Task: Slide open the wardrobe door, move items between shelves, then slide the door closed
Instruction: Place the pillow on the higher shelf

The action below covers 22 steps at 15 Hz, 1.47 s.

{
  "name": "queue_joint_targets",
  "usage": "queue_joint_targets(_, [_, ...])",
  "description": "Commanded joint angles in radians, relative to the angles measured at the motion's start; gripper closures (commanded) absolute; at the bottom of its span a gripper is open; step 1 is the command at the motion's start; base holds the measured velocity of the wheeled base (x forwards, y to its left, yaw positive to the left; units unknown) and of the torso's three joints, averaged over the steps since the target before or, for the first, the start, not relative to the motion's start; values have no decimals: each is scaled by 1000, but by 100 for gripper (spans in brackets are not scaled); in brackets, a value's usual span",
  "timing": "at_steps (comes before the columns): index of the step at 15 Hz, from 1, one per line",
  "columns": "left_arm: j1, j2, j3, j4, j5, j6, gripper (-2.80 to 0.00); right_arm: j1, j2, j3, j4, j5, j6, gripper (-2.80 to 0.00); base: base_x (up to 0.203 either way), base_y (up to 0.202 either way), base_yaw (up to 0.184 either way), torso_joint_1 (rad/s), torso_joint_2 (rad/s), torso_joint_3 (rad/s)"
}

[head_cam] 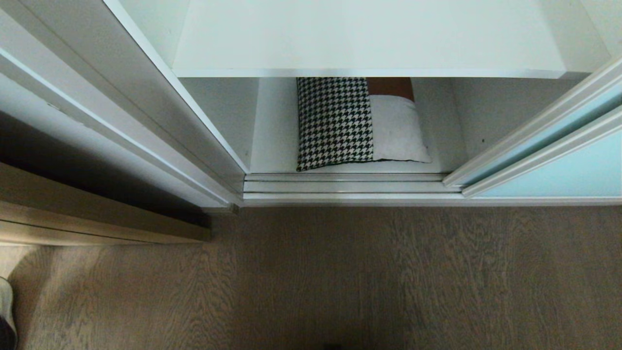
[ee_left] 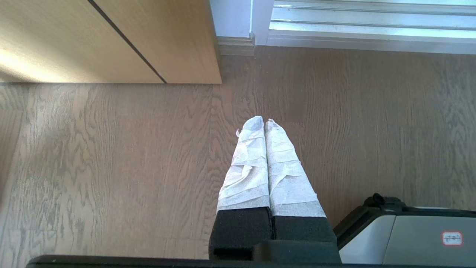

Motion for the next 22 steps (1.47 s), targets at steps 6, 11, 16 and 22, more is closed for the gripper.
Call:
queue_joint_targets(6, [0,2,0,0,0,1,0,0,-1,0,0,0,1,0,0,0,0,0,0,0])
queue_joint_targets(11, [0,2,2,0,0,0,0,0,-1,0,0,0,-1,0,0,0,0,0,0,0])
queue_joint_targets(16, [0,3,2,0,2,-5,0,0,-3,0,-2,0,-6,0,0,0,0,0,0,0])
queue_joint_targets(22, [0,1,2,0,2,-3,0,-1,-3,0,0,-5,3,0,0,0,0,0,0,0])
